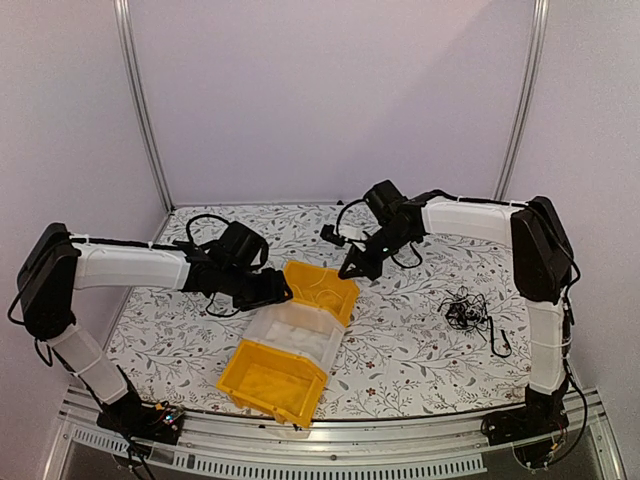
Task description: Untangle the cables
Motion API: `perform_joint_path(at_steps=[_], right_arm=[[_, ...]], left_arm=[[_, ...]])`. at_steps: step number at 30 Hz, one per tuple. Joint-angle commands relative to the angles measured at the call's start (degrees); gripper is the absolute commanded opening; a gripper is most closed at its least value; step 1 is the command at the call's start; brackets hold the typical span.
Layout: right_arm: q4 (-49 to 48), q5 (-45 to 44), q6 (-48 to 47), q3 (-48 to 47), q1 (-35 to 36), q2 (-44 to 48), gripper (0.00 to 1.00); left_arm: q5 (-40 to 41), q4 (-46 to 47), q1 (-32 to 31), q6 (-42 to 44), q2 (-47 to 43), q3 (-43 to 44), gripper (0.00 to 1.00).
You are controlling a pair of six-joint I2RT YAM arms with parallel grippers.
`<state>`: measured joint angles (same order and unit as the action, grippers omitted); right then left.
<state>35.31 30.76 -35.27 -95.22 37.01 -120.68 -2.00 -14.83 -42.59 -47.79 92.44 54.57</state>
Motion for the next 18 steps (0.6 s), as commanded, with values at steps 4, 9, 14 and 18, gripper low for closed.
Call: perform_joint_path(at_steps=[4, 9, 14, 18], right_arm=[[1.84, -2.42, 3.4, -6.96, 5.18, -7.37, 0.0], [2.5, -6.59, 5.12, -8.56, 6.05, -11.82, 0.0], [3.54, -10.41, 5.61, -8.94, 6.84, -13.46, 0.0], [6.73, -11.99, 6.52, -10.35, 6.84, -13.85, 0.13]], left_arm=[[-1.25, 4.56, -0.58, 0.63, -1.65, -2.5, 0.66], [-0.94, 5.6, -0.64, 0.46, -2.42, -3.17, 0.66], [0.37, 6.13, -0.42, 0.92, -3.56, -3.08, 0.66], [1.32, 6.18, 0.18, 1.84, -4.9, -2.56, 0.66]])
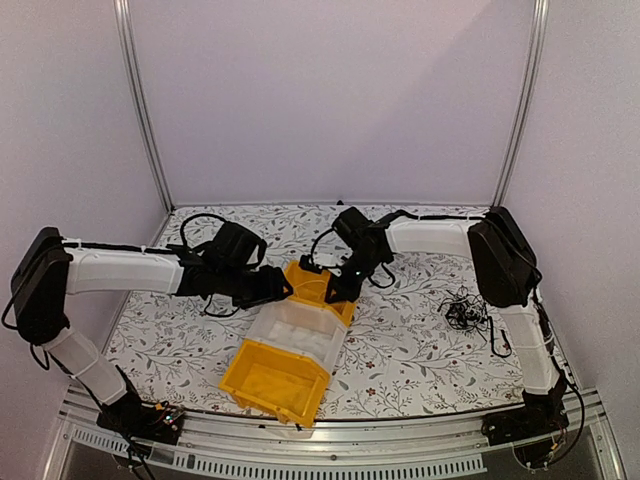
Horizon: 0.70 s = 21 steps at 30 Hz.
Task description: Untangle the cables
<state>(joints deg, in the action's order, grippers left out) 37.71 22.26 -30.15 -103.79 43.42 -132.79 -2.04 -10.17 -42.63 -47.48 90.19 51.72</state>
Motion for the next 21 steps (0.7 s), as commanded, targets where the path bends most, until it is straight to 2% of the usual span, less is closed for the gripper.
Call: perform_joint_path(at_steps=[1, 4, 11, 15, 18, 21], right_arm=[[4.95, -4.02, 1.41, -1.7, 0.44, -0.95, 0.16], [7.59, -6.15, 1.35, -1.8, 0.44, 1.4, 0.29], [14.85, -13.69, -1.41, -1.08, 0.44, 9.96, 0.46], [20.28, -18.81, -2.75, -1.23, 0.44, 13.1, 0.5], [21.78, -18.31, -3.12, -0.82, 0.35, 15.46, 0.54], [23.34, -12.75, -4.05, -0.99, 0.01, 18.54, 0.56]], left_arm=[[1.67, 1.58, 0.41, 1.84, -2.97, 0.37, 0.66], [1.88, 2.29, 1.13, 2.9, -4.1, 0.32, 0.66], [1.31, 6.68, 3.45, 5.53, -6.06, -0.61, 0.67], [-1.19, 9.19, 4.53, 6.82, -5.34, -1.07, 0.67], [-2.35, 9.25, 4.75, 8.8, -4.21, -0.84, 0.67], [-1.91, 8.8, 4.84, 9.46, -2.93, 0.79, 0.66]])
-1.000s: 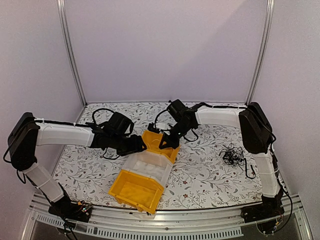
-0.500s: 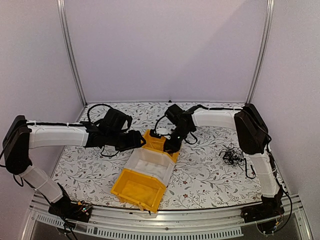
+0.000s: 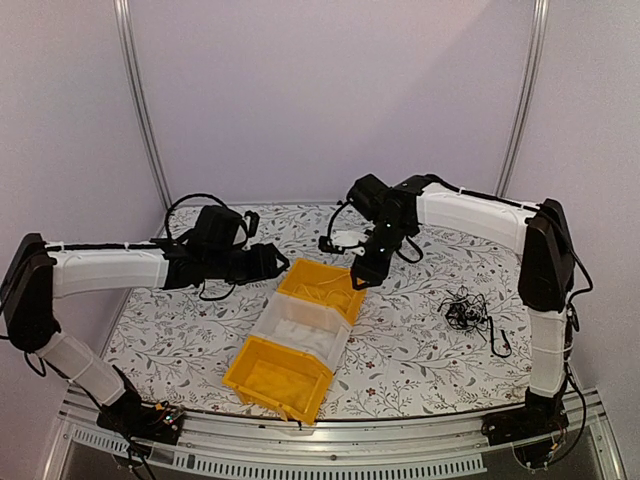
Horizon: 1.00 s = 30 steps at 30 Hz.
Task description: Untangle the cables
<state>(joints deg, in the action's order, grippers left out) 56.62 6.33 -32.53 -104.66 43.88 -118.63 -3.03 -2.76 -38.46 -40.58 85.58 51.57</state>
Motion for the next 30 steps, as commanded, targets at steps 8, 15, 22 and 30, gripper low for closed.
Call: perform_joint_path(at_steps=[8, 15, 22, 30], right_arm=[[1.51, 11.65, -2.04, 3.66, -8.72, 11.21, 0.58], [-2.0, 16.82, 0.92, 13.7, -25.98, 15.37, 0.46], [-5.41, 11.28, 1.05, 26.3, -39.11, 20.64, 0.37], [-2.45, 15.29, -2.54, 32.37, -45.81, 25.51, 0.34]], left_arm=[[-0.13, -2.81, 0.5, 1.59, 4.44, 10.25, 0.66], [-0.85, -5.55, 0.02, 5.59, 5.56, 14.23, 0.65], [-0.86, -2.31, -0.34, 5.4, 8.72, 16.52, 0.64], [-2.14, -3.09, -1.67, 8.2, 14.0, 23.52, 0.62]])
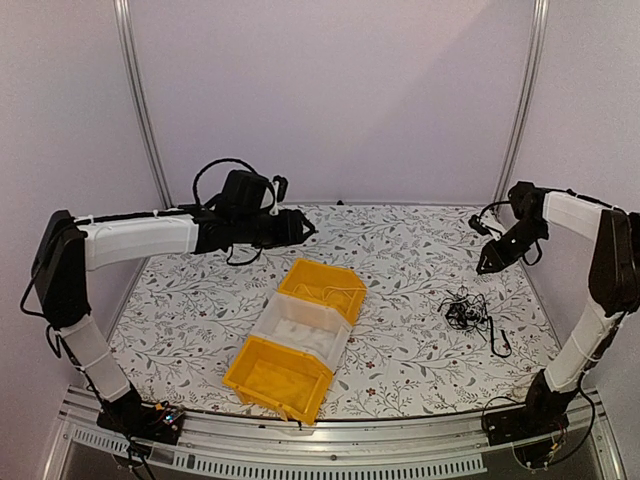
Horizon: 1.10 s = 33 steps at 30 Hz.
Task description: Untangle the cables
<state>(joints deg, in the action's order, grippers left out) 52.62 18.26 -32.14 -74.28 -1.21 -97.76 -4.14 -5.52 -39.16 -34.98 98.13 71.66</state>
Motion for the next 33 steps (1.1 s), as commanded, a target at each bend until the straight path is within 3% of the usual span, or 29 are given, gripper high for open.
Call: perform_joint_path(at_steps=[1, 10, 24, 27, 33], right_arm=[[1.99, 3.96, -4.41, 2.42, -0.68, 5.73, 0.34], [8.05, 6.97, -12.17, 5.02, -0.05, 8.56, 0.33], [5.56, 5.13, -12.6, 6.71, 0.78, 0.58, 0.37], [4.56, 4.66, -12.4, 6.86, 0.86, -1.06, 0.35], [5.48, 3.83, -12.69, 6.26, 0.81, -1.44, 0.21]], left_arm=[[-1.03, -0.31, -1.13, 3.04, 1.79, 3.86, 0.62], [-2.92, -0.34, -1.74, 6.02, 3.17, 5.75, 0.6], [-3.96, -0.95, -1.74, 6.44, 3.68, 5.98, 0.6], [-3.9, -0.99, -1.8, 6.09, 3.42, 5.57, 0.6], [-3.55, -1.72, -1.91, 6.48, 2.76, 5.18, 0.6]])
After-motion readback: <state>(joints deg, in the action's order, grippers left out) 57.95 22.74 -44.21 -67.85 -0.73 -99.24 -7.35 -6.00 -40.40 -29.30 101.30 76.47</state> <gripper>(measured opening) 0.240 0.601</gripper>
